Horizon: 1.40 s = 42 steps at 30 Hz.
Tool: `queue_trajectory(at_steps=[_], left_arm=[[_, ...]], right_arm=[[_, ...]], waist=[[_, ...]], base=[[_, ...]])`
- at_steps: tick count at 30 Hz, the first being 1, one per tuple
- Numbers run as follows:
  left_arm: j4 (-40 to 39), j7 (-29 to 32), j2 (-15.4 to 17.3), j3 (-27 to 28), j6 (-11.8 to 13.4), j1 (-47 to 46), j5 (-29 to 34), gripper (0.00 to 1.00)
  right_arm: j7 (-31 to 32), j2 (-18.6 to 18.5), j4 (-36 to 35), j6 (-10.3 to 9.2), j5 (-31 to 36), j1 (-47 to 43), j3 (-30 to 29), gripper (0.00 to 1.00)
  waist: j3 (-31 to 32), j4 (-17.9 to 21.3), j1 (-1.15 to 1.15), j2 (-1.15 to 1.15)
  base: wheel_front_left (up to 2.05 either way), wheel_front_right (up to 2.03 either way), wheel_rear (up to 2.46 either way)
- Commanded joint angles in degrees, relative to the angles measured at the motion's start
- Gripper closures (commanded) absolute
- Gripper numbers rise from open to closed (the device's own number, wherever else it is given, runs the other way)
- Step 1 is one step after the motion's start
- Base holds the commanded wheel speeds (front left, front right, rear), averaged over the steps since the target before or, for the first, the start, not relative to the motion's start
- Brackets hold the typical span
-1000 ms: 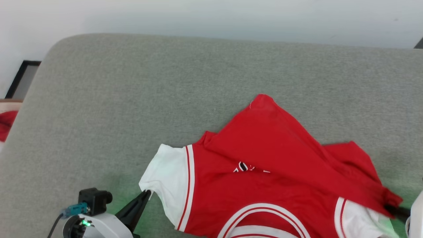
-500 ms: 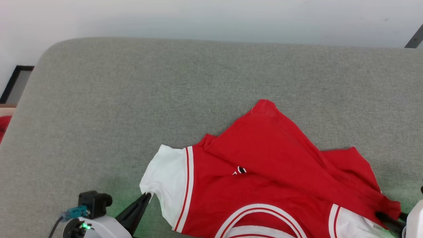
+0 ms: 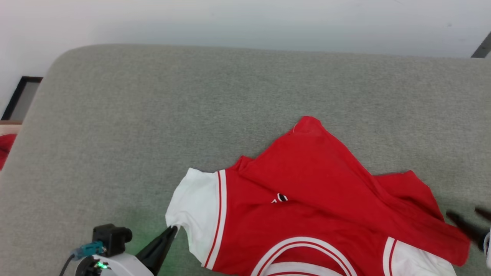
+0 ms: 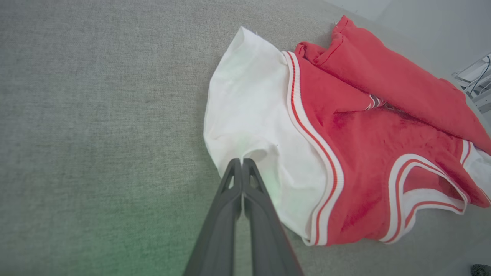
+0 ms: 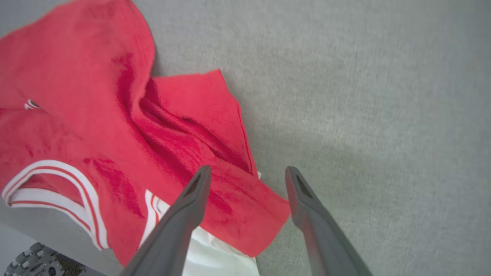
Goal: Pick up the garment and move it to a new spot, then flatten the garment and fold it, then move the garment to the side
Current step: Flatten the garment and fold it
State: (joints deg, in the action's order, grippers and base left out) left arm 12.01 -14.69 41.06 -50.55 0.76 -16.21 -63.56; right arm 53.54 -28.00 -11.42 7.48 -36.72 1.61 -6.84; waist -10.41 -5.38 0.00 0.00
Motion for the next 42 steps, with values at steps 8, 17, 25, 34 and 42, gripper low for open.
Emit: queue_trajectory(at_steps=[8, 17, 25, 34, 42], left_arm=[[-0.28, 0.5, -1.56, -0.78, -0.04, -1.32, 1.08, 1.0], [1.69, 1.27, -5.09, -2.2, -1.84, -4.78, 2.43, 1.0], [4.9, 1.56, -9.04, -3.41, -4.04, -8.42, 3.65, 1.0], [9.14, 1.12, -13.22, -4.8, -6.45, -11.55, 4.37, 1.0], [12.33, 0.57, -15.51, -5.64, -7.7, -12.9, 4.13, 1.0]], right_arm=[[-3.97, -1.51, -4.68, 0.02, 1.94, 10.82, 3.86, 0.0], [-14.79, -5.06, 8.05, 0.02, 2.68, 27.59, 19.2, 0.0], [-13.66, -6.79, 21.41, 0.01, -2.85, 39.7, 32.81, 0.0], [-8.49, -6.92, 33.85, 0.02, -9.91, 47.89, 41.81, 0.0], [-2.6, -7.15, 40.72, 0.02, -12.51, 49.96, 50.37, 0.0]], waist=[[-0.98, -3.04, 0.0, 0.0], [-3.61, -7.88, 0.0, 0.0], [-6.79, -12.37, 0.0, 0.0], [-9.64, -16.46, 0.0, 0.0], [-10.72, -18.39, 0.0, 0.0]], base=[[0.0, 0.0, 0.0], [0.0, 0.0, 0.0], [0.0, 0.0, 0.0], [0.0, 0.0, 0.0], [0.0, 0.0, 0.0]])
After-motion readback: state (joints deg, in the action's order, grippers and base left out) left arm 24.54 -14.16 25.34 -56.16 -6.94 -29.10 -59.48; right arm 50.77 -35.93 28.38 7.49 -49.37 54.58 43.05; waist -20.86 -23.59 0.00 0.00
